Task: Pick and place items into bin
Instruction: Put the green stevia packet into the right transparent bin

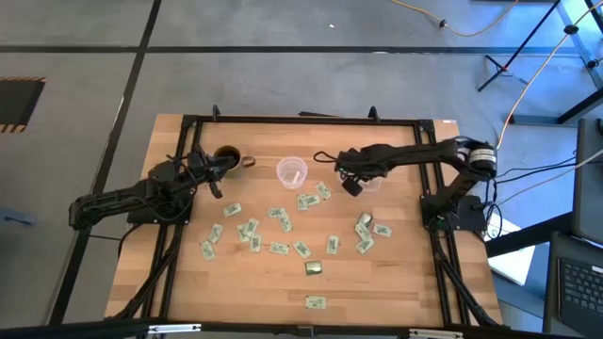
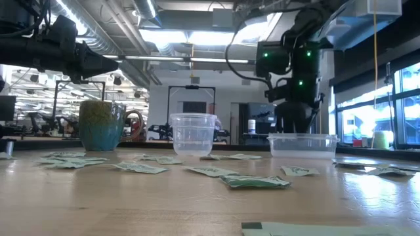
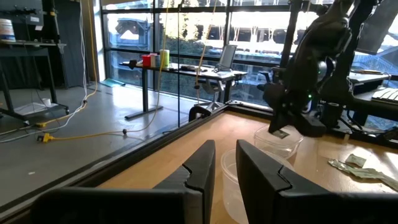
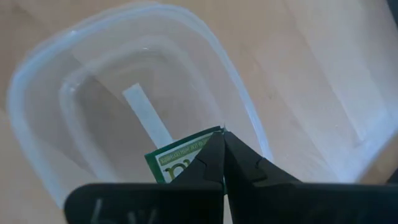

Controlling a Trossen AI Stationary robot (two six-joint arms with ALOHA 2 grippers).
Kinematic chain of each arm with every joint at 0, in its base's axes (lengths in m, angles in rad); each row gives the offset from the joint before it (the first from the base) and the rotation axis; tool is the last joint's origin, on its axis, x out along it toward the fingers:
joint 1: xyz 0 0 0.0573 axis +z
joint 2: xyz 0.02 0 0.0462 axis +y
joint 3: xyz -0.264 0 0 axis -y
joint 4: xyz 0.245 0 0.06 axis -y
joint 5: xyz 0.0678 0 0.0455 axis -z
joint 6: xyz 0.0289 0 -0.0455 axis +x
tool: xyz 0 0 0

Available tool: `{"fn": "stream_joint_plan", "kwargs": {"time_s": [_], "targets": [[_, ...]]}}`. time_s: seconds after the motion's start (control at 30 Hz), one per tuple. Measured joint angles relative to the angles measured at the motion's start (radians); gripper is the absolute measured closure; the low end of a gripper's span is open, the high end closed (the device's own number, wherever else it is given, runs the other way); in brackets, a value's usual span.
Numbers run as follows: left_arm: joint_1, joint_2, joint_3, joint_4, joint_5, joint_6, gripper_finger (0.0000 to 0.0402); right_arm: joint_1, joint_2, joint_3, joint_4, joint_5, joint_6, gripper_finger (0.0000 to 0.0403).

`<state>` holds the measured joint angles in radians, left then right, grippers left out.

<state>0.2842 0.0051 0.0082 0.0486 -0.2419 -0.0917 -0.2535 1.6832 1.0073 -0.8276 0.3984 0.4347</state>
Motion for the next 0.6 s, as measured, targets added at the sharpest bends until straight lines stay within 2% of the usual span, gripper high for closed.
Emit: {"fn": "stream_joint_plan", "kwargs": {"time_s": [0.33, 0.6], "targets": [[0.000, 0.000, 0.000, 0.000, 0.000, 0.000, 0.0343, 0.001, 0.007, 0.000, 0.014, -0.001, -0.024, 0.0388], [0.000, 0.000, 0.000, 0.000, 0.000, 0.000, 0.0343, 0.001, 0.005, 0.000, 0.020, -0.001, 0.004, 0.0339]]}}
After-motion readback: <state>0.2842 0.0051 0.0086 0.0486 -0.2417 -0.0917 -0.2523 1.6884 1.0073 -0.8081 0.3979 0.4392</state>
